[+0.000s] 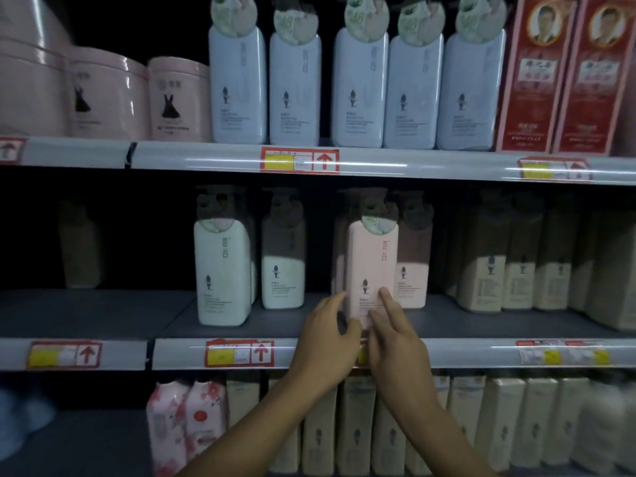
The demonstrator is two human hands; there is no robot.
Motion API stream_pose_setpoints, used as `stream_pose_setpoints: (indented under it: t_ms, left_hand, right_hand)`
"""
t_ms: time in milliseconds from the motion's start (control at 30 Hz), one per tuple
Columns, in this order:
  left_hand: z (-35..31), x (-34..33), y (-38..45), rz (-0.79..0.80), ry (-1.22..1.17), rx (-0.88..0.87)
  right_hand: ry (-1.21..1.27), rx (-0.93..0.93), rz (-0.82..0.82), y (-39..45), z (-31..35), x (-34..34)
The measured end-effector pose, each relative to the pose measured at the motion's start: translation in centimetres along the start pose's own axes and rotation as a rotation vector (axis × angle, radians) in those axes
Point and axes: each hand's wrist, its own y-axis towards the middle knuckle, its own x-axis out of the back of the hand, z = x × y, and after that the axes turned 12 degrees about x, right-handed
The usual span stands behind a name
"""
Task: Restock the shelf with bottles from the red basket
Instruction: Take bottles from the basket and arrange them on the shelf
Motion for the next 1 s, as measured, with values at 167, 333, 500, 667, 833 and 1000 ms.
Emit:
stream_pose_setpoints:
  t_ms: [167, 333, 500, 667, 833, 1000]
  left_hand:
    - [-0.2, -0.5, -0.1, 0.033, 0.125, -0.001]
    - [-0.8, -0.5, -1.1, -0.039, 0.063, -0.055]
    - [-1.1, 0.8, -2.3, -0.106, -0.107, -0.042]
    - [-0.4, 3.2, -4.4, -0.135, -0.131, -0.02]
    - [3.6, 6.1, -8.1, -0.133, -0.063, 0.026]
    - [12.7, 7.5, -15.6, -0.034, 0.176, 0.202]
  right_hand:
    - [-0.046, -0.045, 0.167, 0.6, 0.5, 0.0]
    - [-0.094, -0.019, 0.196, 0.4, 0.4, -0.1]
    - [-0.022, -0.006, 0.036, -0.5, 1.1, 0.0]
    - [0.296, -0.075, -0.218, -1.3, 5.1, 0.4]
    - [0.462, -0.058, -0.156, -3.8, 9.0, 0.2]
    - [0.536, -0.02, 0.159, -13.1, 11.2, -4.4]
